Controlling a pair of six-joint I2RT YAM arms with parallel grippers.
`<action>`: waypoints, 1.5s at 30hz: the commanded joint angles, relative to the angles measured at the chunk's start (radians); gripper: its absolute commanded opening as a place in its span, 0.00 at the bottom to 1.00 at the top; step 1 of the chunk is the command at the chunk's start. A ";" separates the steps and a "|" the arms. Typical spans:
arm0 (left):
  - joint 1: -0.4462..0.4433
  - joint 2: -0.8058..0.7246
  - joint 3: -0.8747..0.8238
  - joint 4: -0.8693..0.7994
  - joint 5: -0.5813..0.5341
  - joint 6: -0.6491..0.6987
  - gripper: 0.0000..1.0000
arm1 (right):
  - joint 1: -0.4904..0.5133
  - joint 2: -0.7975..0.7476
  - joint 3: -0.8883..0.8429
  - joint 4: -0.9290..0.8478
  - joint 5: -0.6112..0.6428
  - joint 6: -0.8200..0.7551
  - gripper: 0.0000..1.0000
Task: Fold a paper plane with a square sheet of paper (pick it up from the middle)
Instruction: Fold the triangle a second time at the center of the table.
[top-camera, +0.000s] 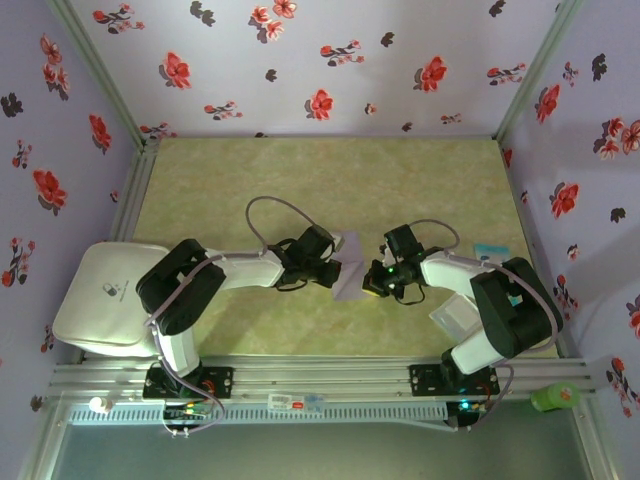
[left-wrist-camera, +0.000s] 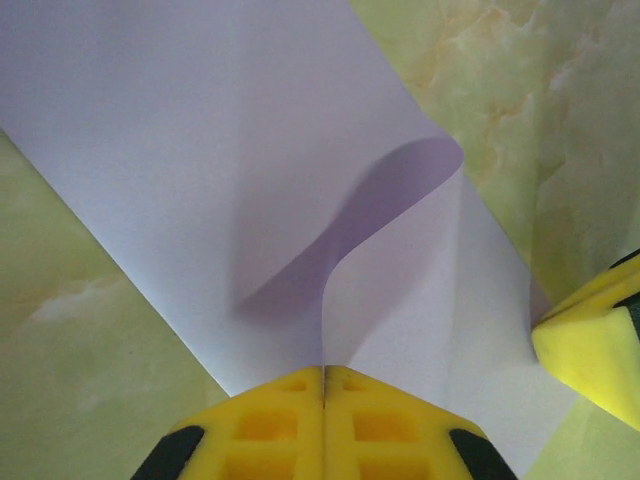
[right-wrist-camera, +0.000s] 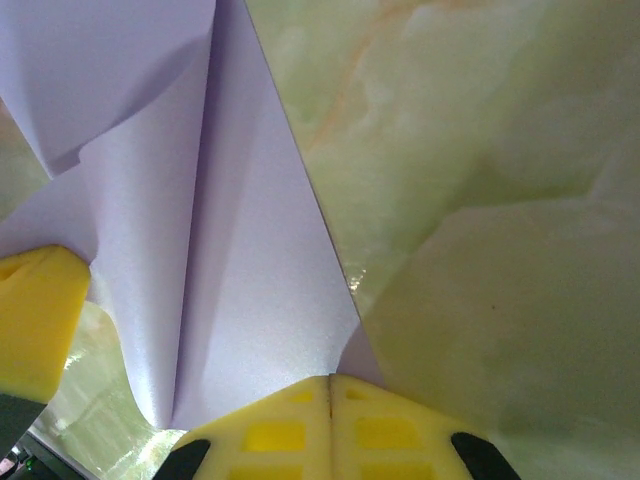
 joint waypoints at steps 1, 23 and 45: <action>0.008 0.018 0.014 -0.020 -0.022 0.019 0.03 | 0.003 0.035 -0.005 -0.063 0.063 -0.014 0.06; 0.010 0.034 0.019 -0.031 -0.030 0.024 0.04 | 0.003 0.040 -0.002 -0.063 0.061 -0.012 0.06; 0.015 0.044 0.004 0.008 -0.015 0.023 0.06 | 0.003 0.054 0.002 -0.062 0.058 -0.010 0.06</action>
